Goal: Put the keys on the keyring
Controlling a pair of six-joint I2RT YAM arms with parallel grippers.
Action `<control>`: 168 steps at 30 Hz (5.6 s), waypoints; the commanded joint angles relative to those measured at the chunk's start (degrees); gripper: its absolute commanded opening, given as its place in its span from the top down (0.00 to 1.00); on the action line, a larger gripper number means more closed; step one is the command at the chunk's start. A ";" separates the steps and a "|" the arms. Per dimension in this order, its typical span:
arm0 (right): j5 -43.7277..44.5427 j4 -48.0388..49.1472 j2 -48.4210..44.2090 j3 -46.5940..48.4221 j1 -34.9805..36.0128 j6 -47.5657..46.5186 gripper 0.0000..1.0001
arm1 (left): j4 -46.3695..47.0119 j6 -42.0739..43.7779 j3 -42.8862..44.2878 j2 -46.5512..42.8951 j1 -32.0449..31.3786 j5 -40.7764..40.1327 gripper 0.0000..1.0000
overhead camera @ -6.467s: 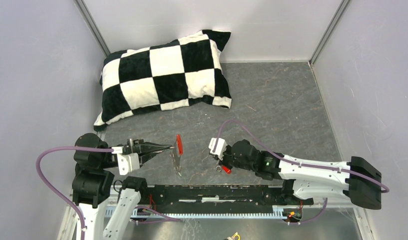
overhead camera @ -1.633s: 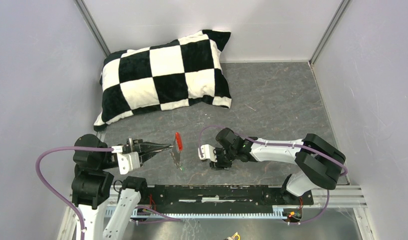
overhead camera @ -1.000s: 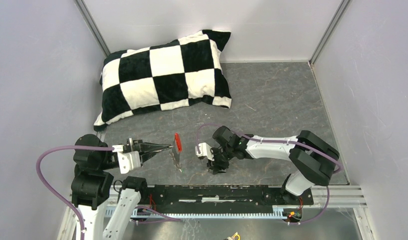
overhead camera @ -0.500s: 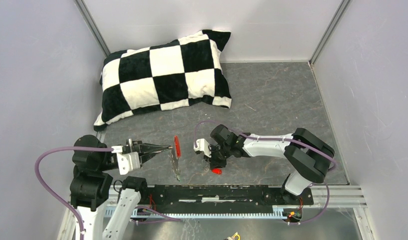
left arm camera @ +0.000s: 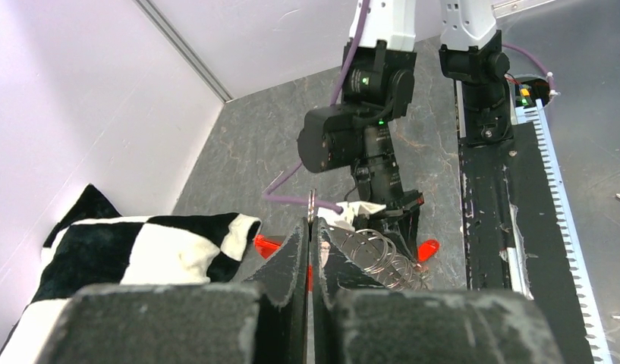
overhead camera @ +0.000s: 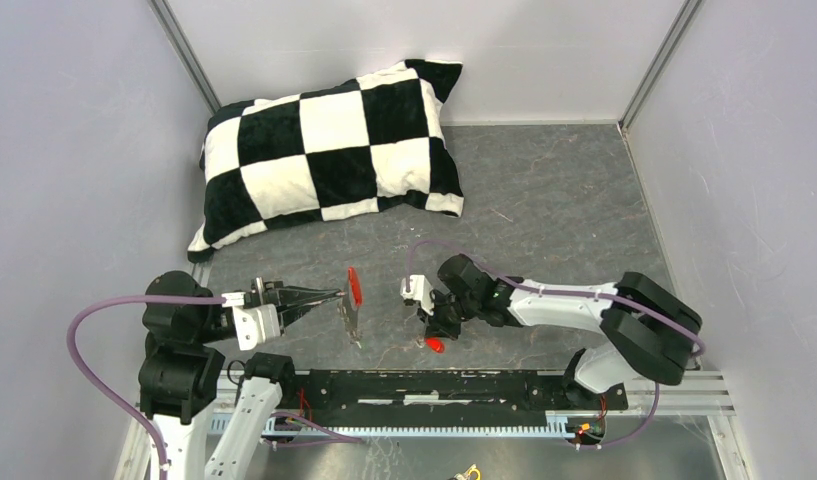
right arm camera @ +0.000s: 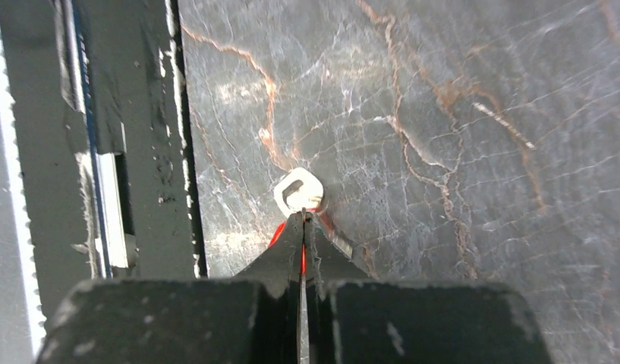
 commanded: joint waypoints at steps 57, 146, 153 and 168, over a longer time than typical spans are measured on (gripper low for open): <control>8.10 -4.50 -4.11 2.68 -2.05 -9.11 0.77 | -0.43 2.13 0.41 -1.07 0.32 -0.50 0.98; 3.80 -5.66 2.54 8.41 -0.85 -11.25 0.52 | -0.78 0.95 1.37 -1.16 0.32 -2.73 0.98; 4.54 -5.46 3.50 10.16 -0.97 -8.38 0.48 | -1.24 1.10 1.47 -1.33 0.32 -2.74 0.98; 6.72 -4.78 6.14 9.54 -0.97 -6.08 0.53 | -1.40 1.44 1.73 -1.36 0.30 -3.00 0.98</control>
